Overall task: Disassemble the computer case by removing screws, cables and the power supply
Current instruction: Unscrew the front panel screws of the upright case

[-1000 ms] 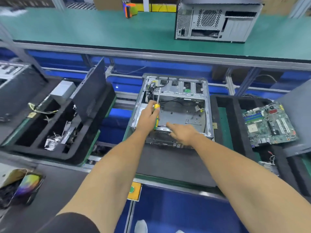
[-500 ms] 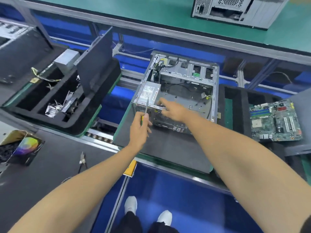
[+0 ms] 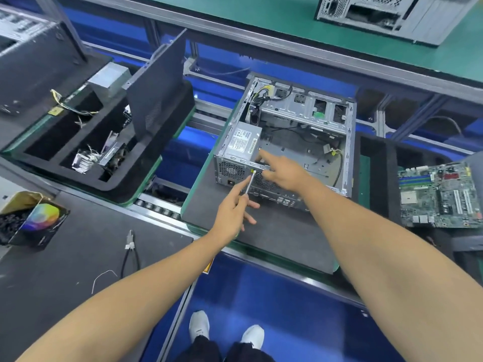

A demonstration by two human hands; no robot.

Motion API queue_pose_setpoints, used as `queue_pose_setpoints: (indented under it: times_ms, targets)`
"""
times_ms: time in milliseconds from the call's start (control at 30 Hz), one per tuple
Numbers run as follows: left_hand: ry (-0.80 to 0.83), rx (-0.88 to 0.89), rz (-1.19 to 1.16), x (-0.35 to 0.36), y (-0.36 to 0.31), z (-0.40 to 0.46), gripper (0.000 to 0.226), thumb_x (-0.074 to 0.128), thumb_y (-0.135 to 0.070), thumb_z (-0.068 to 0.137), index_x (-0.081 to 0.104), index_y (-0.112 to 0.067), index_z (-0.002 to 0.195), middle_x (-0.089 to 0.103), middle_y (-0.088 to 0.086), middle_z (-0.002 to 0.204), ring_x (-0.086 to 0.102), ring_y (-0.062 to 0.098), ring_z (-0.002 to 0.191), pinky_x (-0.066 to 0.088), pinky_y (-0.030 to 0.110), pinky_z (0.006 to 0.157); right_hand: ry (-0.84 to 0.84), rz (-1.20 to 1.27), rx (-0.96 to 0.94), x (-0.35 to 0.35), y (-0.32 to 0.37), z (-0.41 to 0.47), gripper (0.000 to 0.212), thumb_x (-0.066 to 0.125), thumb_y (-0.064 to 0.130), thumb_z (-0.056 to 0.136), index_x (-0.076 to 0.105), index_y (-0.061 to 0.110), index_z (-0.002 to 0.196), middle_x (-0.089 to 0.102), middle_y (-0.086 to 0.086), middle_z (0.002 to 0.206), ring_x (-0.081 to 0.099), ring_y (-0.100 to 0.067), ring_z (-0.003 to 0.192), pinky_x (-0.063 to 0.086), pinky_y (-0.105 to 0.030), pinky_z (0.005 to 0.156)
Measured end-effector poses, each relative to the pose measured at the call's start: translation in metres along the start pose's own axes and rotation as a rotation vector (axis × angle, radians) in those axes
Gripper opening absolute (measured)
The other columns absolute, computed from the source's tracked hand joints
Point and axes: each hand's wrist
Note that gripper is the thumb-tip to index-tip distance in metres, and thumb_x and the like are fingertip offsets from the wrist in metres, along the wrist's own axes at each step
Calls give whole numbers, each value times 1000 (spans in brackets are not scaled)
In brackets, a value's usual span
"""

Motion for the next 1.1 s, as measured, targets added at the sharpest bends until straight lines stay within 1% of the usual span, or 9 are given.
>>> queue_pose_setpoints:
  times_ms: [100,267,433,567,800,900,1100]
  targets:
    - [-8,-16,-4,-1,5,-1,47,38,-30,109,42,-64,141,76,-2,96,72,28,63,43,28,37,2,8,4,-1,1,0,30,50,25,95,43,31,124,61,1,75,55,-18,65,43,-37,61]
    - [-8,-2,24,-4,6,2,49,38,-30,109,40,-65,142,76,-4,97,73,26,65,44,29,37,22,30,24,-4,5,-2,35,51,22,93,46,31,126,63,-6,74,59,-27,69,45,-37,63]
    - [-14,-6,40,-3,4,2,49,40,-29,109,42,-64,142,75,-4,96,72,27,64,44,29,38,22,49,30,-5,7,-2,34,51,21,93,47,31,125,60,-5,69,54,-22,62,42,-36,60]
    - [-26,3,50,-1,1,1,49,39,-29,109,42,-64,141,75,-4,96,72,26,64,45,31,38,18,81,36,-7,7,-4,35,50,20,92,47,34,124,62,-3,69,53,-19,59,40,-34,58]
    - [-47,9,53,0,4,3,49,39,-28,109,42,-64,142,74,-4,94,71,26,62,45,31,38,9,94,38,-8,8,-4,37,51,19,90,48,33,124,53,3,58,47,-13,53,36,-31,55]
    - [-53,12,48,1,6,4,48,39,-28,109,42,-63,142,74,-4,93,71,25,62,44,30,38,9,105,44,-7,8,-5,35,51,20,90,48,35,122,52,4,59,46,-12,52,36,-31,55]
    - [-45,25,76,-1,5,4,48,40,-29,109,41,-64,142,74,-3,91,70,25,60,46,32,39,29,112,61,-8,10,-5,35,51,19,90,48,35,121,61,-3,66,48,-15,54,38,-31,56]
Point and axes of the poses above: each hand's wrist, its own z-axis towards the middle knuckle, its own x-axis out of the palm, y = z × x
